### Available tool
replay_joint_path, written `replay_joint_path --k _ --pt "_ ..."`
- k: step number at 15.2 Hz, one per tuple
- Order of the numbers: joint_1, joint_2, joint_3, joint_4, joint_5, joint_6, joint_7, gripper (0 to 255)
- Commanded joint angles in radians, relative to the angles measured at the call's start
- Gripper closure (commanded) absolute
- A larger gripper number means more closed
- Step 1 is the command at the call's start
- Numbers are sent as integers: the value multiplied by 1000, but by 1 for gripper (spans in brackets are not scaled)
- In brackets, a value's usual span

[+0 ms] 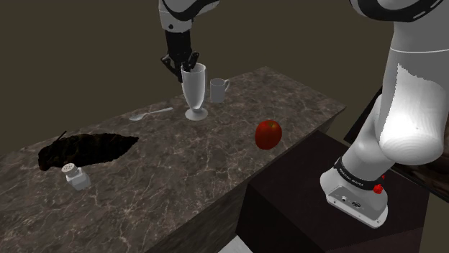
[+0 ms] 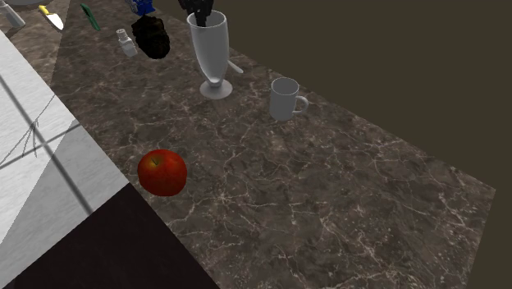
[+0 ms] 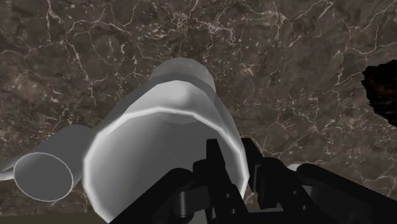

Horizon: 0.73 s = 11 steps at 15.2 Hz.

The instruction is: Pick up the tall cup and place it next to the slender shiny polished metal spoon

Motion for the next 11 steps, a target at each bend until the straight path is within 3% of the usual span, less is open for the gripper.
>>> replay_joint_path --k 1,6,11 --pt "-1 5 -1 -18 -1 25 -1 255" --pt "-1 20 -2 -65 -3 86 1 255" --pt "-1 20 -2 -65 -3 86 1 255"
